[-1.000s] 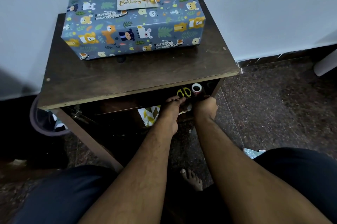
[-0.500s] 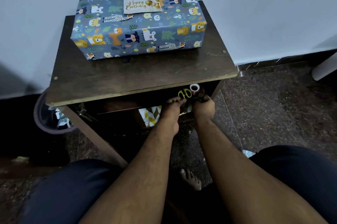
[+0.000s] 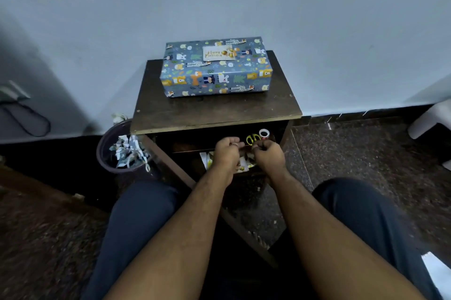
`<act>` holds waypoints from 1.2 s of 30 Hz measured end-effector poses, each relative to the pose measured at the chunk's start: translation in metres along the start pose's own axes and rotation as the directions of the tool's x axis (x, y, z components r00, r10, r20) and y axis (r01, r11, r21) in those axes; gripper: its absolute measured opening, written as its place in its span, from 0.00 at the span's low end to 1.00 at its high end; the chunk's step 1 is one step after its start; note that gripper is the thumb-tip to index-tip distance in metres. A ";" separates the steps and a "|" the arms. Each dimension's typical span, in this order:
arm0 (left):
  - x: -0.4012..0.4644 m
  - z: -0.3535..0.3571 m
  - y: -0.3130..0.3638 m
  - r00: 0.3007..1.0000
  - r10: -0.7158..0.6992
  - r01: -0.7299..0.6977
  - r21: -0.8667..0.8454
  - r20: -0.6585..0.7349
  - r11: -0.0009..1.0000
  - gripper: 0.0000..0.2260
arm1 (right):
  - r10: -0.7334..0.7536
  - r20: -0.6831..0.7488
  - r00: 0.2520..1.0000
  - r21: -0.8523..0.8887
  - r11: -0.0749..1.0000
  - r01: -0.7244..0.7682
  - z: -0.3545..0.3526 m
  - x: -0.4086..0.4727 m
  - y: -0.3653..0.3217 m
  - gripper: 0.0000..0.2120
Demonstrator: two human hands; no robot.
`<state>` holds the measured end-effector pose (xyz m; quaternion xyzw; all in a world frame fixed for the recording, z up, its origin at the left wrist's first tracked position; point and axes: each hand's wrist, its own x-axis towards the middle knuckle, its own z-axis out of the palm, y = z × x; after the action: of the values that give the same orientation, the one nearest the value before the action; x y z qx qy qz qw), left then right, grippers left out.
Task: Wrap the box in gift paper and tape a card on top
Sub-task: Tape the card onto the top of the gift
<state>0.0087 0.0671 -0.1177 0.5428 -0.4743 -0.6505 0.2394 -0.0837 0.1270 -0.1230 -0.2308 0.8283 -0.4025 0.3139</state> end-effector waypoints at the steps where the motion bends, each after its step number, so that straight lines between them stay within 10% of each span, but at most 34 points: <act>1: -0.009 -0.007 0.003 0.998 0.063 -0.063 0.059 -0.008 0.996 0.09 | -0.048 0.021 0.999 -0.056 0.997 0.049 -0.004 -0.010 -0.002 0.11; 8: -0.086 -0.062 -0.008 0.917 0.380 -0.372 0.601 0.120 0.708 0.13 | -0.266 0.330 0.906 -0.263 0.895 0.359 -0.015 -0.090 0.002 0.12; 16: -0.112 -0.084 -0.006 0.859 0.499 -0.389 0.777 0.112 0.496 0.17 | -0.179 0.544 0.820 -0.415 0.791 0.449 -0.029 -0.123 -0.001 0.14; 31: -0.093 -0.062 -0.008 0.768 0.609 -0.413 0.880 0.198 0.235 0.17 | -0.465 0.050 0.884 -0.680 0.632 0.371 -0.033 -0.081 -0.010 0.14; 36: -0.076 -0.051 -0.012 0.812 0.566 -0.422 0.811 0.141 0.404 0.19 | -0.468 -0.129 0.874 -0.599 0.739 0.308 -0.025 -0.068 -0.009 0.08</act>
<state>0.0811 0.1170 -0.0896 0.4732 -0.8359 -0.2117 0.1806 -0.0528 0.1789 -0.0810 -0.4243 0.8766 -0.2257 0.0240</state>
